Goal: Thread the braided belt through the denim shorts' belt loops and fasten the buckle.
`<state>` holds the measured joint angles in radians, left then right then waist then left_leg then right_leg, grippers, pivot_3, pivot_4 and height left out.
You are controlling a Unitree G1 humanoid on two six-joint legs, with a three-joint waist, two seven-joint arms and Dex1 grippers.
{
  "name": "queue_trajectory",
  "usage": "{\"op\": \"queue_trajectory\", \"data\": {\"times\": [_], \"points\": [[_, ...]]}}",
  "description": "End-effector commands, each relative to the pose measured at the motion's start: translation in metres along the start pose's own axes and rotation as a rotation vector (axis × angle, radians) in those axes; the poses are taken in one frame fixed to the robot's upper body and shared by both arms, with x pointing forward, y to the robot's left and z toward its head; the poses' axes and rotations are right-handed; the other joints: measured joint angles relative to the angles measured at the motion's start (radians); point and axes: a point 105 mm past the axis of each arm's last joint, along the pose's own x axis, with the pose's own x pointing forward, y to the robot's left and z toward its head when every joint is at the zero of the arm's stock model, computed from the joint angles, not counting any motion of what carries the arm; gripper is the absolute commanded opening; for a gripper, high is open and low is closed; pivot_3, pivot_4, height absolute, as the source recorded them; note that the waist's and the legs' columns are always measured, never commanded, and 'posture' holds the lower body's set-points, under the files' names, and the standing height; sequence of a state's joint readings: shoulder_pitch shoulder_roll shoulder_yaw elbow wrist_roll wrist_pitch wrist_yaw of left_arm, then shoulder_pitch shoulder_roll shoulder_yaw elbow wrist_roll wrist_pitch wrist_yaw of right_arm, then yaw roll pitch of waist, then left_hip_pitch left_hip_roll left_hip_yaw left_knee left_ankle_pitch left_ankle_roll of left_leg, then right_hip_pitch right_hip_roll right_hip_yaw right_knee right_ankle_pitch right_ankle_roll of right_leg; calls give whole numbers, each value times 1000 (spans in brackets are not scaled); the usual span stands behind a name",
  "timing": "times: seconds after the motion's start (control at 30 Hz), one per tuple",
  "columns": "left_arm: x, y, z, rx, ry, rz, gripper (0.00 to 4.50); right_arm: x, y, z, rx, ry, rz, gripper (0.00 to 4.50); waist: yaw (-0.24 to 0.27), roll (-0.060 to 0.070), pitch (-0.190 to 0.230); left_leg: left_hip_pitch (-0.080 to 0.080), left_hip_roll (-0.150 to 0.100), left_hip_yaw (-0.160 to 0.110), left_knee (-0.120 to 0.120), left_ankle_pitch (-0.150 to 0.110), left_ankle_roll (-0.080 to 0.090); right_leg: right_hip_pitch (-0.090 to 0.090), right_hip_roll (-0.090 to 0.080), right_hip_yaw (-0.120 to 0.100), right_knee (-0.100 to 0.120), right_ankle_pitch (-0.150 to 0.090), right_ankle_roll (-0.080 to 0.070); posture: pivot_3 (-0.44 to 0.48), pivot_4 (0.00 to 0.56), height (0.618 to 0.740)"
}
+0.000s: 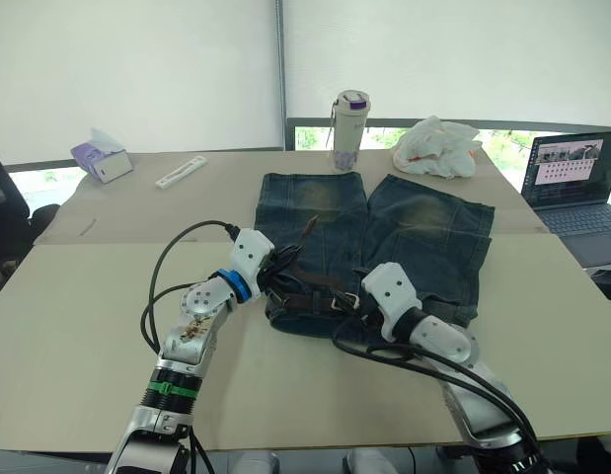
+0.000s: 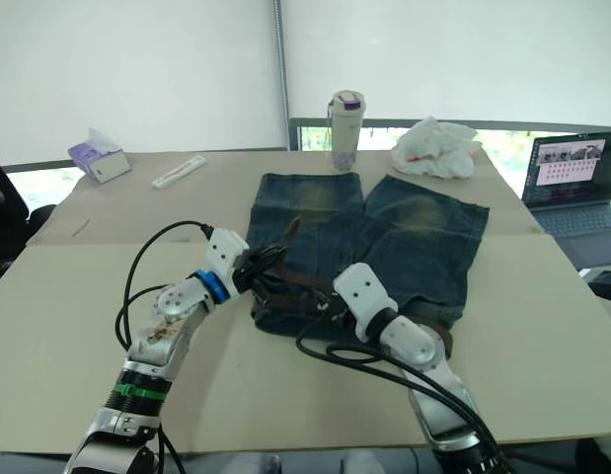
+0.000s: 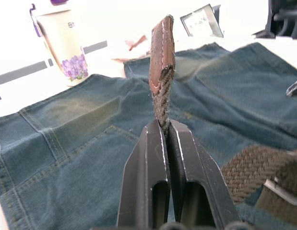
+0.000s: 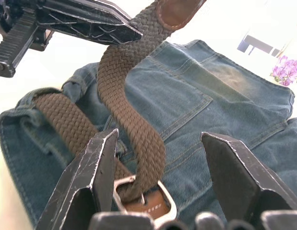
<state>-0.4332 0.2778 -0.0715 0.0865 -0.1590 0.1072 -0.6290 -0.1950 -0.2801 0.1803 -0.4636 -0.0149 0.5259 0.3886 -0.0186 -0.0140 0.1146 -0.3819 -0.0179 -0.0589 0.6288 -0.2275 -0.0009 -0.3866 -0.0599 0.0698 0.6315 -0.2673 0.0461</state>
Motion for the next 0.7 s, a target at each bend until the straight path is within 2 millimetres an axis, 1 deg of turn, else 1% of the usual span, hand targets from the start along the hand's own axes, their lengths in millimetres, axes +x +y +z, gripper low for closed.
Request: {"op": "queue_trajectory", "data": {"times": [0.03, 0.1, 0.2, 0.23, 0.27, 0.3, 0.37, 0.4, 0.43, 0.47, 0.5, 0.53, 0.7], "points": [[0, 4, 20, 49, -64, 10, 0, 2, -21, 11, -6, -28, -102, 3059, 2, 0, 0, 0, 0, 0, 0, 0, 0, 0, 0, 0, 0, 0, 0, 0, 150, 740], [0, 3, 20, 63, -64, 3, 0, 3, -25, 8, -19, -14, -118, 3059, 4, 0, 0, 0, 0, 0, 0, 0, 0, 0, 0, 0, 0, 0, 0, 0, 150, 740], [1, 3, 22, 51, -74, 9, 0, 4, -20, -3, -78, 47, -85, 3059, 5, 0, 0, 0, -1, 0, 0, 0, 0, 0, -1, 0, 0, 0, 0, 0, 150, 740], [2, 3, 23, 49, -80, 10, 0, 6, -15, -5, -87, 56, -64, 2675, 4, 0, 0, 0, -1, 0, 0, 0, 0, 0, -1, 0, -1, 0, 0, 0, 150, 740], [2, 3, 24, 43, -87, 12, 0, 9, -10, -5, -84, 53, -46, 2544, 4, 0, 0, 0, -1, 0, 0, 0, 0, 0, -1, 0, -1, 0, 0, 0, 150, 740], [3, 3, 25, 38, -93, 14, 0, 11, -7, -4, -81, 51, -35, 2265, 3, 0, 0, 0, 0, 0, 0, 0, 0, 0, -1, 0, 0, 0, 0, 0, 150, 740], [4, 2, 27, 33, -106, 6, 0, 16, 2, -4, -84, 47, -1, 1578, -3, 0, 0, 0, 0, 0, 0, 0, 0, 0, 0, 0, 0, 0, 0, 0, 150, 740], [4, 1, 28, 35, -108, 3, 0, 17, 5, -5, -74, 50, 14, 1133, -4, 0, 0, 0, 0, 0, 0, 0, 0, 0, 0, 0, 0, 0, 0, 0, 150, 740], [4, 1, 28, 37, -108, 2, 0, 19, 9, -8, -69, 62, 28, 889, -4, 0, 0, 0, 0, 0, 0, 0, 0, 0, 0, 0, 0, 0, 0, 0, 150, 740], [4, 1, 29, 38, -109, 3, 0, 19, 12, -10, -73, 75, 45, 442, -3, 0, 0, 0, 0, 0, 0, 0, 0, 0, 0, 0, 0, 0, 0, 0, 150, 740], [4, 2, 29, 40, -110, 4, 0, 20, 15, -13, -79, 91, 65, 184, -2, 0, 0, 0, 0, 0, 0, 0, 0, 0, 0, 0, 0, 0, 0, 0, 150, 740], [5, 2, 30, 41, -111, 5, 0, 20, 17, -16, -79, 104, 78, 84, -1, 0, 0, 0, 0, 0, 0, 0, 0, 0, 0, 0, 0, 0, 0, 0, 150, 740], [6, 1, 33, 49, -122, -5, 0, 20, 23, -30, -46, 175, 102, 84, 3, 0, 0, 0, 0, 0, 0, 0, 0, 0, -1, 0, 0, 0, 0, 0, 150, 740]]}}
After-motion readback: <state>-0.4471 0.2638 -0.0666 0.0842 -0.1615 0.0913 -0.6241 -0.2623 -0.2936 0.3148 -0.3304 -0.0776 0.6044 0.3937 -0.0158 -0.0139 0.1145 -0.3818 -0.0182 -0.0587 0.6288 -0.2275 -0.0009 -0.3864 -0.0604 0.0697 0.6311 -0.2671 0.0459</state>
